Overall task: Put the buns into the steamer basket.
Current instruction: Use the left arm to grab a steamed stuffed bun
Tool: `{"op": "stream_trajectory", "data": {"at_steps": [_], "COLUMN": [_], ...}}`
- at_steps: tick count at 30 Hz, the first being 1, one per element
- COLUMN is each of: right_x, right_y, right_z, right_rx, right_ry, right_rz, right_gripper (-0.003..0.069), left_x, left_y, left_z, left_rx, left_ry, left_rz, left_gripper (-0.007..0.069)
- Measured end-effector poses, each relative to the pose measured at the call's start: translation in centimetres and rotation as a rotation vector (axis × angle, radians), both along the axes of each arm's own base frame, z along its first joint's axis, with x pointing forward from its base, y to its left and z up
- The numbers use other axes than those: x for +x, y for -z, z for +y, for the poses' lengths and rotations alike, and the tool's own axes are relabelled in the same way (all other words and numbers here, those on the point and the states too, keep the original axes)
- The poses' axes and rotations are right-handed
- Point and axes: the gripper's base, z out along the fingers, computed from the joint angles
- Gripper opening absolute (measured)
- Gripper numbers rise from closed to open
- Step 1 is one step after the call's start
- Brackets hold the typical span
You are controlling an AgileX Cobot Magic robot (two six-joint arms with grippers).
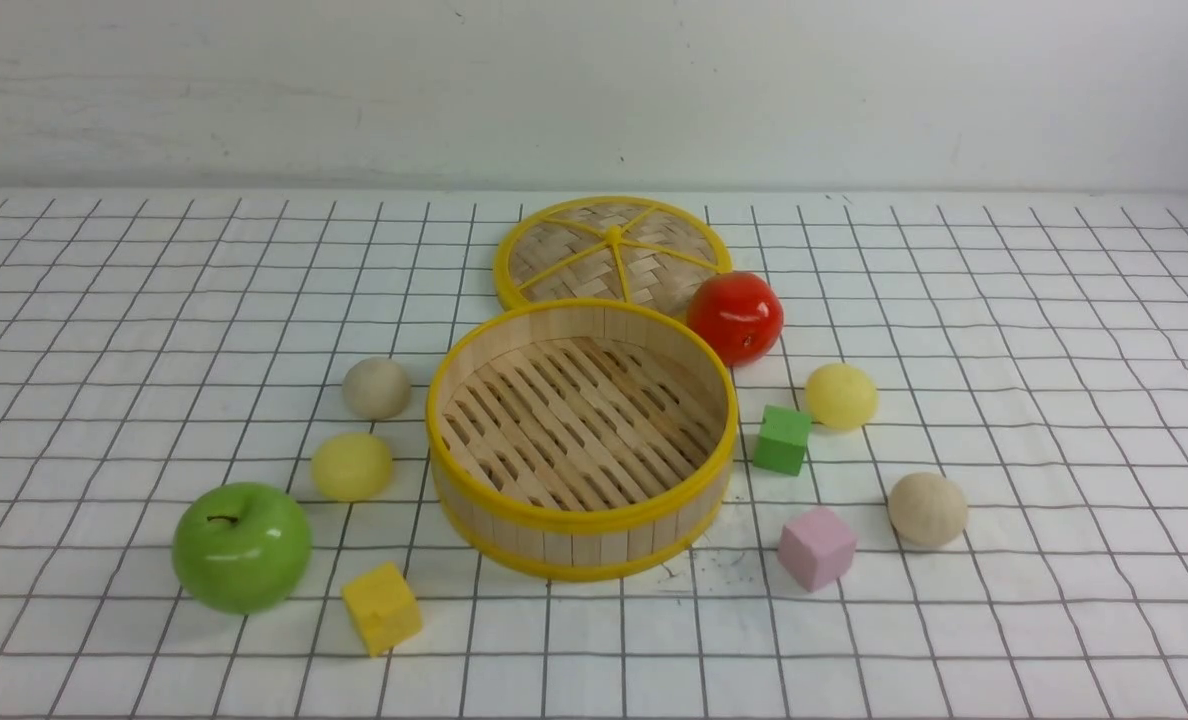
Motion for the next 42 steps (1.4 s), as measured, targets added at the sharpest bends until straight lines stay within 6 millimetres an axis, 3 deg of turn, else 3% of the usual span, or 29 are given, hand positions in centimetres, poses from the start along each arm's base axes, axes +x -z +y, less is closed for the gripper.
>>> {"op": "stream_trajectory", "data": {"at_steps": [12, 20, 26, 33, 38, 42], "right_x": [0.0, 0.0, 0.0, 0.0, 0.0, 0.0], "right_y": [0.0, 0.0, 0.0, 0.0, 0.0, 0.0], "right_z": [-0.2, -0.2, -0.2, -0.3, -0.3, -0.3], "right_rx": [-0.069, -0.07, -0.07, -0.073, -0.073, -0.073], "right_ry": [0.006, 0.006, 0.006, 0.006, 0.006, 0.006], "right_rz": [0.01, 0.012, 0.012, 0.012, 0.012, 0.012], "right_gripper": [0.0241, 0.0241, 0.0241, 0.0241, 0.0241, 0.0241], "left_x": [0.1, 0.4, 0.3, -0.1, -1.1, -2.3], "left_y": [-0.2, -2.0, -3.6, -5.8, -9.7, -16.2], "left_z": [0.0, -0.2, -0.3, 0.0, 0.1, 0.1], "left_rx": [0.011, -0.045, -0.293, -0.349, -0.366, -0.381], "left_ry": [0.001, 0.018, 0.003, 0.01, 0.026, 0.044], "left_rz": [-0.027, -0.222, -0.367, -0.591, -0.685, -0.723], "left_gripper": [0.0238, 0.0238, 0.0238, 0.0238, 0.0238, 0.0238]}}
